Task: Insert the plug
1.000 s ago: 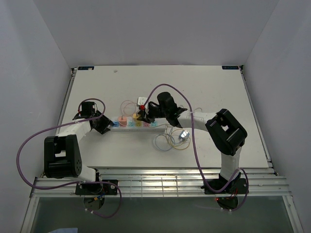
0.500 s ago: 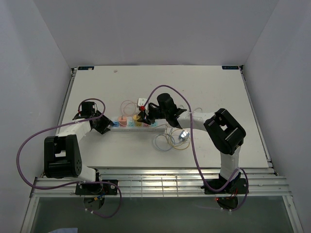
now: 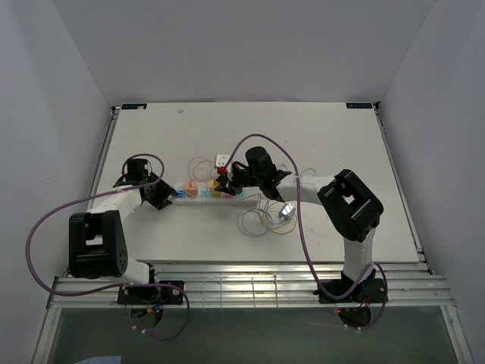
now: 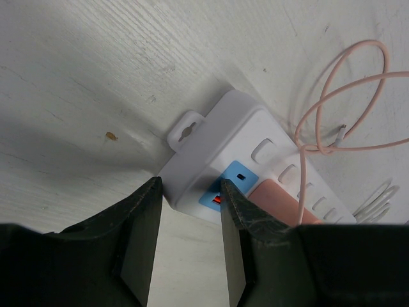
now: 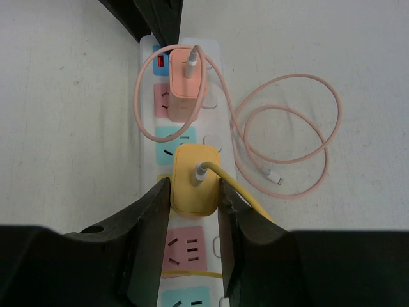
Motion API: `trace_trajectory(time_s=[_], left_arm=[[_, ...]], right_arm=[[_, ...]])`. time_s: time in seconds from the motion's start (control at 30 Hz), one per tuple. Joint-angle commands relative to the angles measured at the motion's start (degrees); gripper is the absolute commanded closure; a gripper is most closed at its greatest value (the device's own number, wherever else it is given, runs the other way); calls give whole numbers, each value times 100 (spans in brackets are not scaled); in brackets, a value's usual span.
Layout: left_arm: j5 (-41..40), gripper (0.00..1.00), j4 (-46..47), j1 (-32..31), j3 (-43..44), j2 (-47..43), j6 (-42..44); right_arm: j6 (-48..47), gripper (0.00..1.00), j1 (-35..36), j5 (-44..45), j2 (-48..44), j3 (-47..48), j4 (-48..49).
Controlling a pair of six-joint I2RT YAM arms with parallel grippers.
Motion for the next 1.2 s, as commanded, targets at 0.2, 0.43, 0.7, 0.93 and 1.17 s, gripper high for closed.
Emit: trace_trajectory(time_s=[0.2,0.43,0.7,0.93,1.17], left_arm=[[-313,51,-357,-28,-108,85,70],[-313,51,-365,-28,-108,85,79],[-295,51,-366,-28,-82,102,79],[-304,51,-374,-28,-73,76,79],[-286,51,-366,-28,-73,76,88]], right_arm=[[-103,92,-23,31,132,7,84],[-357,92,-15,101,273,148,-356],[-604,92,-6,303,185,-28,-787],[-384,92,-14,681,-26,-380,-971],[-226,92,29,672,140,-29,-1218]])
